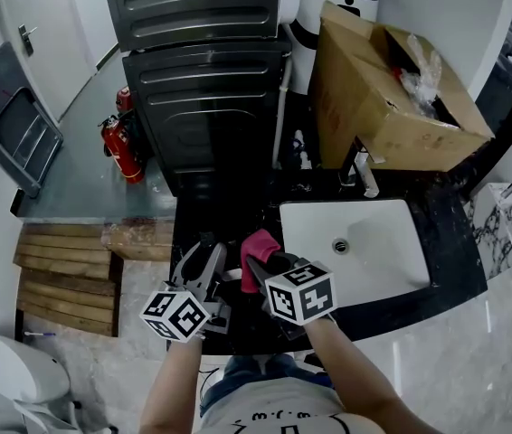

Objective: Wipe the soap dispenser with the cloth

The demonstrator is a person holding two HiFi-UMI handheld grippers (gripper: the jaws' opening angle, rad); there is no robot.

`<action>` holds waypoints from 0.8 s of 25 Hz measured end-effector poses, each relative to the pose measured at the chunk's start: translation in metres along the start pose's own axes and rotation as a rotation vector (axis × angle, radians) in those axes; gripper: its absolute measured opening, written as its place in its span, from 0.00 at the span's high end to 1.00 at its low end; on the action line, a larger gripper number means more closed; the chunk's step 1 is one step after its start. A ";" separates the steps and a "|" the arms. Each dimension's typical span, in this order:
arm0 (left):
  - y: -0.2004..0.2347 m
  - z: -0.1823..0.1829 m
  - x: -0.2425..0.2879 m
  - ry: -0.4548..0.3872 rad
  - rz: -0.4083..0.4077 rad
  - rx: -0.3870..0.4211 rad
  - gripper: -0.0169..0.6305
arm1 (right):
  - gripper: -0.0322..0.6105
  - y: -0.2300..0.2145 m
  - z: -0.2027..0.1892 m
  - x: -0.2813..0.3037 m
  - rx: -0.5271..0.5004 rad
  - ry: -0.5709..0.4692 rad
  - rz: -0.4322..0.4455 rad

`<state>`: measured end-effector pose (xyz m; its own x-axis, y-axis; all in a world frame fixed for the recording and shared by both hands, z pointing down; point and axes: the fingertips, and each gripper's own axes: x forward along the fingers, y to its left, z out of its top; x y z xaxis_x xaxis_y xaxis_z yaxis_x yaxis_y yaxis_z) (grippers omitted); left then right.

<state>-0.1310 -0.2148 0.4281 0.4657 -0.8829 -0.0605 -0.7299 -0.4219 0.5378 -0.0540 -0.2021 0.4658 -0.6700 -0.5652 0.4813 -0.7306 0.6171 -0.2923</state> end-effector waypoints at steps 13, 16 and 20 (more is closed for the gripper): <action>0.021 0.005 -0.017 -0.037 0.001 -0.087 0.76 | 0.87 -0.007 -0.009 0.001 0.042 -0.017 -0.011; 0.022 0.005 -0.021 -0.020 -0.004 -0.079 0.77 | 0.87 0.011 0.025 0.003 0.023 -0.108 0.071; 0.022 0.003 -0.026 -0.003 -0.011 -0.063 0.77 | 0.87 0.022 0.041 0.019 -0.035 -0.104 0.101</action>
<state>-0.1606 -0.2018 0.4389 0.4721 -0.8788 -0.0696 -0.6914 -0.4181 0.5893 -0.0883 -0.2216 0.4348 -0.7511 -0.5520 0.3622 -0.6551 0.6914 -0.3046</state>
